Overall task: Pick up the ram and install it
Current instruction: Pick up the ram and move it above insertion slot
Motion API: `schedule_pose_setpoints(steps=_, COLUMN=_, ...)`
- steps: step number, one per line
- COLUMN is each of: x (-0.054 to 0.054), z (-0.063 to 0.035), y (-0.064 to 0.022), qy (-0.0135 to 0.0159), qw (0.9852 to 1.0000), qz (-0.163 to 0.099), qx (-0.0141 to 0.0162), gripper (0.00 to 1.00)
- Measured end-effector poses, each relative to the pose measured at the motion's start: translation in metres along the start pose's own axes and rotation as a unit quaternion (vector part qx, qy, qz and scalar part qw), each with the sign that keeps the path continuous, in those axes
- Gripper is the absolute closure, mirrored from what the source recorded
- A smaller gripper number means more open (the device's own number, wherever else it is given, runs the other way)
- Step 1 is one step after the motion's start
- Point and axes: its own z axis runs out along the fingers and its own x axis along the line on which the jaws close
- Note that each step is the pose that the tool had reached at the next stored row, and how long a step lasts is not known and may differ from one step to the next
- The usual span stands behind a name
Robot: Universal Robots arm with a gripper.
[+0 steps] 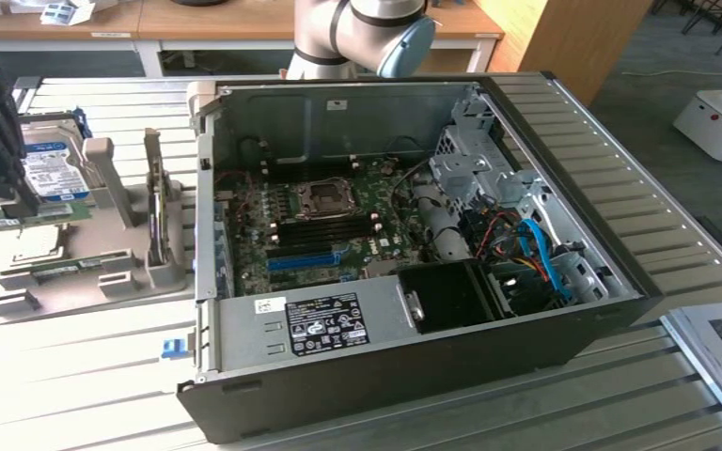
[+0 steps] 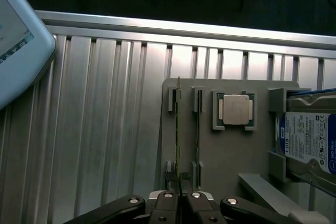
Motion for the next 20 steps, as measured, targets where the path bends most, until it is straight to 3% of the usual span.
schedule_pose_setpoints(steps=20, x=0.0, z=-0.0337, y=0.0015, qy=0.0, qw=1.0, qz=0.0, qx=0.0, gripper=0.88)
